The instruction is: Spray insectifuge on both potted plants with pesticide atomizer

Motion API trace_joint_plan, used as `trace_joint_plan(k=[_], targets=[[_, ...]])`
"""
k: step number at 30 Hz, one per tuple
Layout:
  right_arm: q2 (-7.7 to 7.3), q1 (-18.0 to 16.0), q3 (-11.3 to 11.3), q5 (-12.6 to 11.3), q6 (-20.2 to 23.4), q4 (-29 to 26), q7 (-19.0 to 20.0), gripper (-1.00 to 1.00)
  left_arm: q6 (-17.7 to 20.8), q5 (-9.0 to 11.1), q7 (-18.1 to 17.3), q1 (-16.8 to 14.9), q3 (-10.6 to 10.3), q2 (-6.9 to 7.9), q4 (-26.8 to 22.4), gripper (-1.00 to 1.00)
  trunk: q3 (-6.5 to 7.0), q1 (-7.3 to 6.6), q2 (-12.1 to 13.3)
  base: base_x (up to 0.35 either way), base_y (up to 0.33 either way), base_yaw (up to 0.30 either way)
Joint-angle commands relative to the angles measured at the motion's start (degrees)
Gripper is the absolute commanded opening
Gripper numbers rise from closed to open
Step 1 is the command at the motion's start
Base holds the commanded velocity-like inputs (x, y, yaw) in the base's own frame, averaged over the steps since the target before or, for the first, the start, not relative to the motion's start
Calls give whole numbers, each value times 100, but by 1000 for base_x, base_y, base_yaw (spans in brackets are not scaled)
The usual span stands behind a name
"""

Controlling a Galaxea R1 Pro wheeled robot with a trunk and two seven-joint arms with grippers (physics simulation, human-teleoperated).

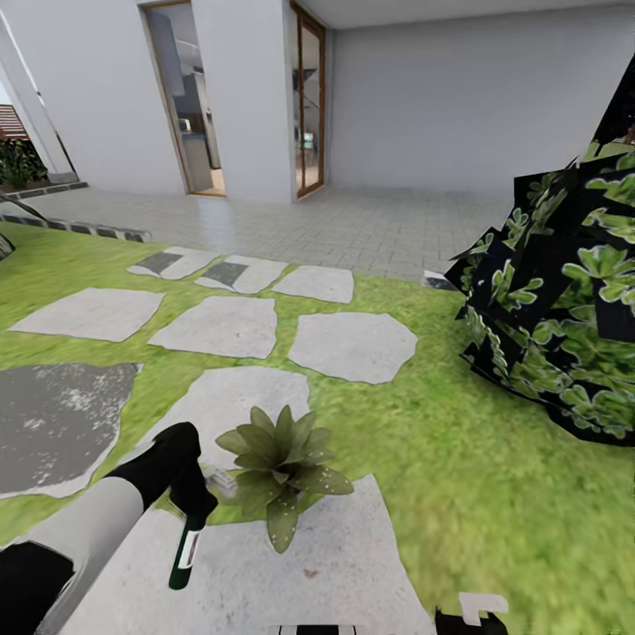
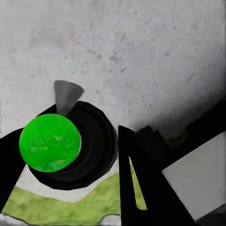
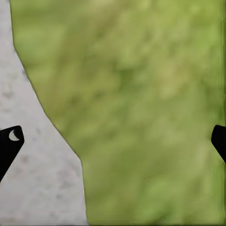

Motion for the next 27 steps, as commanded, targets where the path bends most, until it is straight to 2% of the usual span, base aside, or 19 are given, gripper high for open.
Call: trace_joint_plan(k=[1, 4, 9, 12, 14, 18, 20, 22, 24, 27], targets=[[-5, -1, 51, -48, -10, -2, -16, 100, 35, -52, -148, -37, -115, 12, -12, -100, -6, -1, -2, 0, 0, -53], [-15, -2, 61, -51, -10, 6, 1, 100, 35, -48, -300, -92, -319, 9, -6, -100, -6, -1, -2, 0, 0, -18], [-16, -1, 63, -46, -10, 7, 13, 100, 36, -40, -323, -100, -349, -12, -5, -100, -6, -1, -2, 0, 0, -2], [-18, 0, 63, -45, -10, 7, 15, 100, 40, -43, -433, -106, -357, 21, -10, -100, -6, -1, -2, 0, 0, 0], [-22, 0, 63, -50, -10, 7, 5, 100, 36, -48, -630, -141, -393, 56, -11, -100, -6, -1, -2, 0, 0, 0], [-66, -1, 55, -68, -10, 1, -5, 100, 35, -41, -863, -204, -645, 128, 14, -100, -6, -1, -2, 0, 0, -8], [-74, -2, 48, -80, -6, -4, -3, 100, 35, -46, -876, -187, -693, 159, 27, -100, -6, -1, -2, -59, 60, -180], [-77, -2, 34, -86, -3, -8, -3, 100, 36, -100, -875, -158, -706, 173, 25, -100, -6, -1, -2, -169, 171, -260], [-85, -2, 13, -88, -3, -10, -2, 100, 55, -298, -872, -153, -711, 121, 27, -100, -6, -1, -2, -170, 254, -290], [-86, -2, 10, -88, -8, -4, -9, 100, 83, -459, -863, -179, -706, 94, 21, -100, -6, -1, -2, -68, 311, -289]])
